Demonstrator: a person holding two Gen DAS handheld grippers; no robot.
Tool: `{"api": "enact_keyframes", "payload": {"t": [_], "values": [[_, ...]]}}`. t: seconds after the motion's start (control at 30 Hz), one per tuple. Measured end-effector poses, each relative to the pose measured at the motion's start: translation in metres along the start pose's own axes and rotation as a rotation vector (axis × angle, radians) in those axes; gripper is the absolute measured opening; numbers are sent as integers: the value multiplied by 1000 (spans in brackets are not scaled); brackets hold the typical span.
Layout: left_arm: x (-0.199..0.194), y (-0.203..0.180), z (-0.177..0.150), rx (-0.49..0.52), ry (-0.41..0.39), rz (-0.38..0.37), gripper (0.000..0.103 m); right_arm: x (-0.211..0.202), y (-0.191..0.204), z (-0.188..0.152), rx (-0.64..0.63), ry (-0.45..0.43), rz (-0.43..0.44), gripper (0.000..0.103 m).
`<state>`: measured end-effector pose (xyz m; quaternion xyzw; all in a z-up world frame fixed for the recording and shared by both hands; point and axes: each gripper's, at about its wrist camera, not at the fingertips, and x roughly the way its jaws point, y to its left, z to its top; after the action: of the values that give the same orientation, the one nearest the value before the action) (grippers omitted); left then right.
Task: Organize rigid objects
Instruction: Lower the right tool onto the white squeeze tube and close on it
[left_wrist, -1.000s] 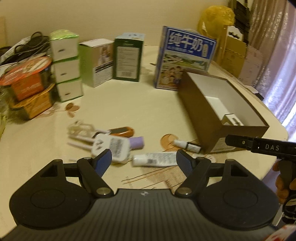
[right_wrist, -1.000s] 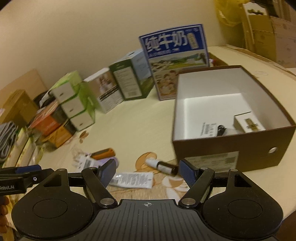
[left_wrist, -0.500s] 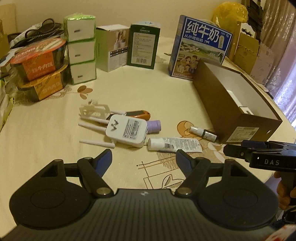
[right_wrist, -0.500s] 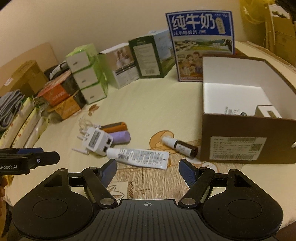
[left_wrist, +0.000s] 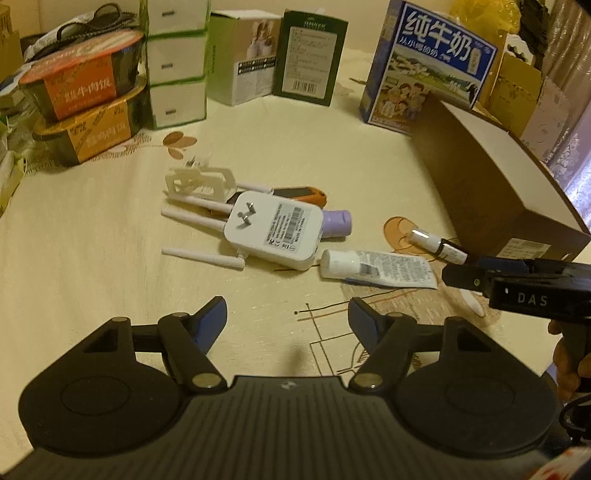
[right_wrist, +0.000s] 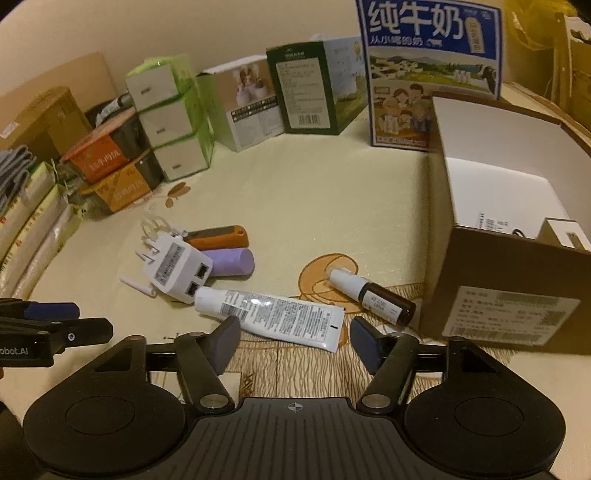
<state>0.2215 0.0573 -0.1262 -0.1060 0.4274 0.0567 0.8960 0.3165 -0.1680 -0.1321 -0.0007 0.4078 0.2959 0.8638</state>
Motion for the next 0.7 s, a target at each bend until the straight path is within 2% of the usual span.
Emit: {"api": "enact_keyframes", "payload": {"t": [0.3, 0.6, 0.7], "values": [[26, 0, 5, 13, 30, 2, 68, 39, -6, 17, -27, 27, -4, 42], [39, 5, 3, 6, 63, 6, 68, 74, -14, 31, -24, 55, 31, 41], [39, 10, 2, -1, 66, 13, 68, 88, -17, 34, 5, 101, 33, 41]]}}
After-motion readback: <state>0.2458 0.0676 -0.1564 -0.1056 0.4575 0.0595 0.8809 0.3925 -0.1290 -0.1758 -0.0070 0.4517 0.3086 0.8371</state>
